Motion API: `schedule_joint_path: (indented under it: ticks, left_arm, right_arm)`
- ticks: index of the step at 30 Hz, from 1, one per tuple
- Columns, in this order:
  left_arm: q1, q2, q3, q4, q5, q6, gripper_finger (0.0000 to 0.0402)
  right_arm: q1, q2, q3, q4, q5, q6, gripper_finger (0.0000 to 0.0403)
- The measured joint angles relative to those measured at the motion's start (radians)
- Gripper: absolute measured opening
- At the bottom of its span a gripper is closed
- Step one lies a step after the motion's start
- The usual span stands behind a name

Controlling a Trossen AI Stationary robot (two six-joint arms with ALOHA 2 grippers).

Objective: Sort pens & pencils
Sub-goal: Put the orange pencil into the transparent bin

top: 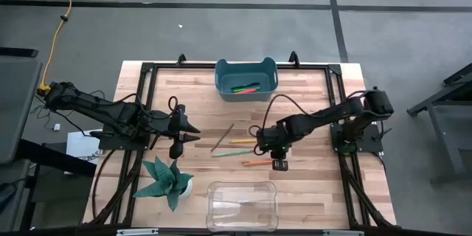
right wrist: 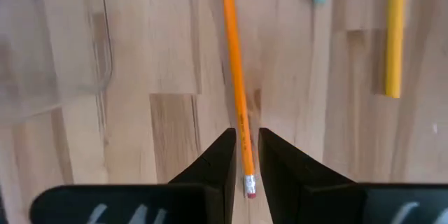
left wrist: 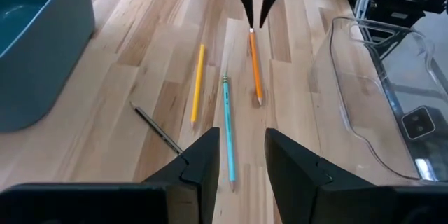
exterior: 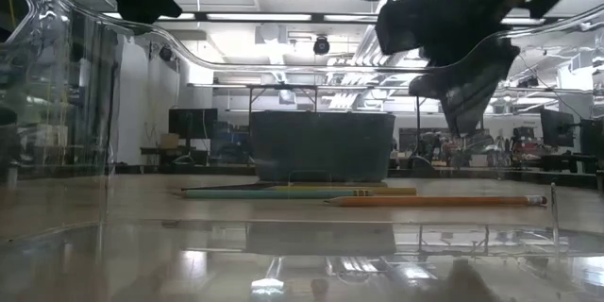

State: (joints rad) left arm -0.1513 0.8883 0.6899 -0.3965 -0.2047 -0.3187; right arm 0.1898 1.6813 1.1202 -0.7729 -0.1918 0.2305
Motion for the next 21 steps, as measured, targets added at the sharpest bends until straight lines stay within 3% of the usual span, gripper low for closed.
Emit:
schedule_joint_path:
  ticks: [14, 21]
  left_arm:
    - [0.0, 0.0, 0.0, -0.026, 0.023, 0.077, 0.0104]
    - [0.0, 0.0, 0.0, -0.026, 0.039, 0.093, 0.0104]
  right_arm:
    - [0.056, 0.137, 0.069, -0.067, 0.02, -0.008, 0.0052]
    - [0.055, 0.146, 0.095, -0.066, 0.023, 0.001, 0.0077]
